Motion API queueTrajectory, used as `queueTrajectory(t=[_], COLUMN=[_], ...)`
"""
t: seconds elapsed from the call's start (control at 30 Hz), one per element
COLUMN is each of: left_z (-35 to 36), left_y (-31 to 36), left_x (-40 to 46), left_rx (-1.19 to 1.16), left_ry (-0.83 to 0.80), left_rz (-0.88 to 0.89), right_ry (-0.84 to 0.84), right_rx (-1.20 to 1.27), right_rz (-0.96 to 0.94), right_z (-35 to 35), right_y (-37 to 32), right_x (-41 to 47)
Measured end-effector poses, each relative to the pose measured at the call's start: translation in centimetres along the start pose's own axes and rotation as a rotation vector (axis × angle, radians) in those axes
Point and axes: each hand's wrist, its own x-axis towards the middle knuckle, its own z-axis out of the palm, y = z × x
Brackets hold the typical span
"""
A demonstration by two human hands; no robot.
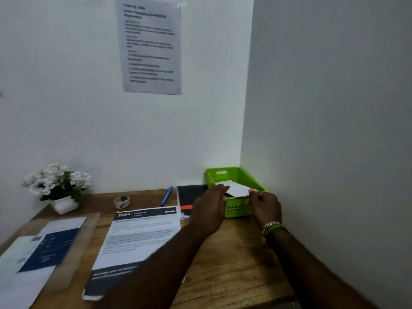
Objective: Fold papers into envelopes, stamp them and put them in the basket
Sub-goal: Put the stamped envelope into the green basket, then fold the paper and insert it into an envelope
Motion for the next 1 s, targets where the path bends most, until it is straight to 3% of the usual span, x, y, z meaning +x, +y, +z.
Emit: queueTrajectory(t=[0.07,0.17,0.33,0.4,0.53,0.67,1.0], left_z=[-2.7,-6.9,-12.9,-14.2,-14.9,-15.4,-15.5], left_y=[-2.0,-6.3,-14.4,-16.6,-19.8,-21.2,-22.0], left_x=[-1.6,-4.5,-8.2,-8.9,-9.6,-9.2,-8.4], left_rx=[0.039,0.133,0.231,0.201,0.172,0.182,0.358], left_ry=[0.065,0.135,0.176,0.099,-0.104,-0.138,-0.367], left_rz=[0.050,0.027,-0.316,-0.425,-0.499,-0.511,-0.495], right_ry=[0.010,-0.114,-0.365,-0.435,-0.479,-0.454,-0.651], right_rx=[0.034,-0.003,-0.175,-0.237,-0.266,-0.362,-0.496], right_rz=[-0.184,-0.415,-0.578,-0.624,-0.637,-0.589,-0.590], right_z=[0.8,2.9,8.2,10.4,14.0,16.1,19.6], right_y=[-0.6,-1.4,-3.3,-4.4,-6.4,-7.6,-4.6], right_x=[-1.6,-4.0,-6.8,-7.1,-5.7,-4.5,-2.3])
